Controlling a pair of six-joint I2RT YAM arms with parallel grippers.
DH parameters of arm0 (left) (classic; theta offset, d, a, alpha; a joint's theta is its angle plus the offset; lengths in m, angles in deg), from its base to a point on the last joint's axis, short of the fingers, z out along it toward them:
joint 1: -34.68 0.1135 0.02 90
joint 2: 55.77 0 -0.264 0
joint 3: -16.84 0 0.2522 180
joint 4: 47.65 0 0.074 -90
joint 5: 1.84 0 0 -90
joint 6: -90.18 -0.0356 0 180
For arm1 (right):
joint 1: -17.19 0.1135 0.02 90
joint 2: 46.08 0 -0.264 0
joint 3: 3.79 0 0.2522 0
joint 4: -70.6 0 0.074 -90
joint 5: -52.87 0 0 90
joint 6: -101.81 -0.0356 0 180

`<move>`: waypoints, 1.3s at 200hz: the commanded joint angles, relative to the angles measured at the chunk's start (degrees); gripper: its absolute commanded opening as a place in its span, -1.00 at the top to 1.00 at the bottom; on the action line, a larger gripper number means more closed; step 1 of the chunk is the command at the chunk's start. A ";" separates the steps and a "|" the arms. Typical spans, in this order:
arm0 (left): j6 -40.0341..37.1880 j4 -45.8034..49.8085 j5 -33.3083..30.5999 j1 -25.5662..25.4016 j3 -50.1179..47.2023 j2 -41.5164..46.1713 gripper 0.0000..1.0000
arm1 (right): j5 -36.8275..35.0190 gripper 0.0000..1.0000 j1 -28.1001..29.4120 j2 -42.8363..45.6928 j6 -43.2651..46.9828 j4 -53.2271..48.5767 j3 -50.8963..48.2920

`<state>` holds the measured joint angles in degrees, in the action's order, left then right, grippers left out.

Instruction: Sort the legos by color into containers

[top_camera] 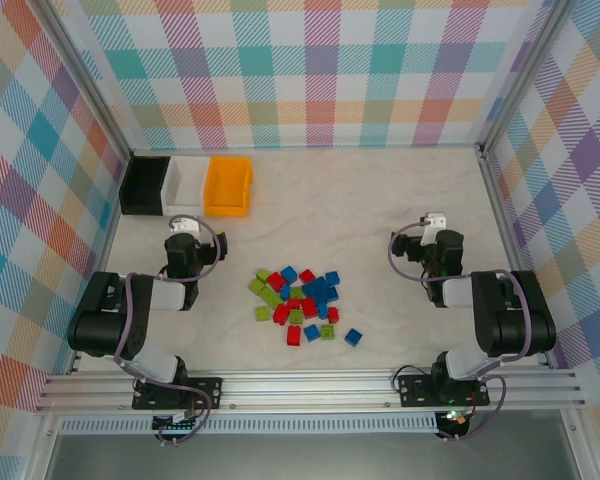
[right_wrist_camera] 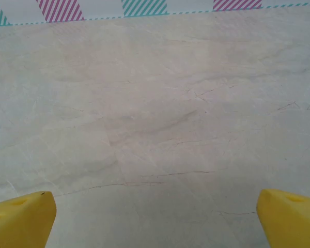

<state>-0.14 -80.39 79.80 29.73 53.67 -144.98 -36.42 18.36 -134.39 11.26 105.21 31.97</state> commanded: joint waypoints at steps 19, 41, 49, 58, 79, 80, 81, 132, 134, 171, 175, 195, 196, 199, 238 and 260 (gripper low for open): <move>-0.83 0.26 0.88 0.77 0.92 -0.26 -1.00 | 0.52 -0.99 -0.32 0.42 0.64 0.37 0.94; -0.82 0.20 0.86 0.79 0.91 -0.34 -1.00 | 0.52 -0.99 -0.28 0.43 0.63 0.48 0.85; -0.81 0.23 0.88 0.78 0.92 -0.31 -1.00 | 0.52 -0.99 -0.37 0.47 0.62 0.48 0.85; -0.80 0.22 0.87 0.82 0.95 -0.32 -1.00 | 0.52 -0.99 -0.24 0.42 0.64 0.53 0.85; -0.78 0.25 0.89 0.80 0.92 -0.28 -1.00 | 0.43 -0.99 -0.37 0.42 0.64 0.62 0.76; -0.80 0.26 0.89 0.81 0.92 -0.27 -1.00 | 0.43 -0.99 -0.33 0.42 0.65 0.64 0.76; -0.81 0.26 0.89 0.77 0.92 -0.31 -1.00 | 0.43 -0.99 -0.27 0.42 0.65 0.65 0.76; -0.81 0.27 0.87 0.82 0.92 -0.27 -1.00 | 0.43 -0.99 -0.35 0.42 0.64 0.65 0.74; -0.80 0.27 0.86 0.82 0.92 -0.26 -1.00 | 0.43 -0.99 -0.37 0.42 0.64 0.66 0.76; -0.74 0.26 0.81 0.82 0.93 -0.28 -1.00 | 0.39 -0.99 -0.26 0.44 0.57 0.60 0.83; -0.75 0.21 0.87 0.82 0.93 -0.28 -1.00 | 0.01 -0.99 -0.35 0.42 0.44 0.43 0.91; -0.81 0.35 0.89 0.76 0.93 -0.35 -1.00 | -0.77 -0.99 -0.38 0.18 -0.22 -0.41 1.40; -0.82 0.35 0.89 0.79 0.93 -0.35 -1.00 | -0.74 -0.99 -0.42 0.17 -0.23 -0.40 1.43; -0.77 0.35 0.85 0.82 0.92 -0.35 -1.00 | -0.71 -0.99 -0.53 0.16 -0.29 -0.32 1.46; -0.81 20.67 -4.03 -0.87 9.36 7.76 -1.00 | -5.24 -0.99 0.05 8.30 -1.07 -7.65 1.64; 1.89 26.61 -5.50 -2.49 12.05 15.11 -1.00 | -14.58 -0.99 4.30 15.08 -1.58 -17.27 3.85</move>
<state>-0.08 -63.28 77.49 28.92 61.37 -138.40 -42.13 19.33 -125.91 10.71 96.91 32.60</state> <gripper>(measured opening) 0.999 0.996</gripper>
